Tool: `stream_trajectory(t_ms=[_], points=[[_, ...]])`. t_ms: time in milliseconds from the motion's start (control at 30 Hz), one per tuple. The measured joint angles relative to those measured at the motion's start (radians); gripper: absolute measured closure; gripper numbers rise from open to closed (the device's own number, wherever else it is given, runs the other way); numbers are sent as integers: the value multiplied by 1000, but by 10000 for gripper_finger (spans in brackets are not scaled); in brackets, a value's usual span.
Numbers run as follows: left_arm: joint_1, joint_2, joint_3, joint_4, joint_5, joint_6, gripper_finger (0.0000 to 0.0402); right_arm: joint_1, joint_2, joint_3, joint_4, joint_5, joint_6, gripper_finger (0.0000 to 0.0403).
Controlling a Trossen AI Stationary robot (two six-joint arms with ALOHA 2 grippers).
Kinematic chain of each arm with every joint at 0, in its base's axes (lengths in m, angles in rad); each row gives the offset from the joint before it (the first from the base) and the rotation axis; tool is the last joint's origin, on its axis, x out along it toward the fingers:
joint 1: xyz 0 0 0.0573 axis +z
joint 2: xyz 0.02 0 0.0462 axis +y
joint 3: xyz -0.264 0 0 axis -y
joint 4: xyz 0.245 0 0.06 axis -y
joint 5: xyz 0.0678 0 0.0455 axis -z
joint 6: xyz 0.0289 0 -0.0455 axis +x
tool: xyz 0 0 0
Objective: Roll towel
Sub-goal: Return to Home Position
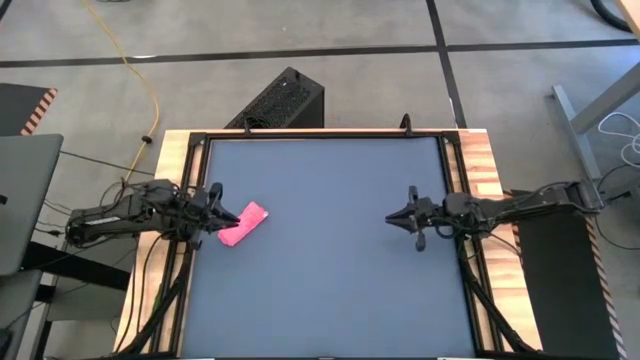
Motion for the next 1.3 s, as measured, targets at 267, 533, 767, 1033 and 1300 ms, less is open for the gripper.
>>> stream_trajectory(t_ms=[267, 533, 767, 1033, 1300], points=[[0, 0, 0, -58, -97, 2, 359, -22, -148, 0, -147, -29, 8, 335], [0, 0, 0, -97, -76, 7, 359, -68, -297, 0, -320, -19, 9, 335], [0, 0, -1, -134, -236, -31, 359, -110, -346, 0, -346, -16, 1, 335], [0, 1, -1, -190, -372, -151, 359, -128, -330, 0, -464, -13, 62, 335], [0, 5, -1, -265, -468, -244, 359, -100, -283, 0, -471, -14, 75, 335]])
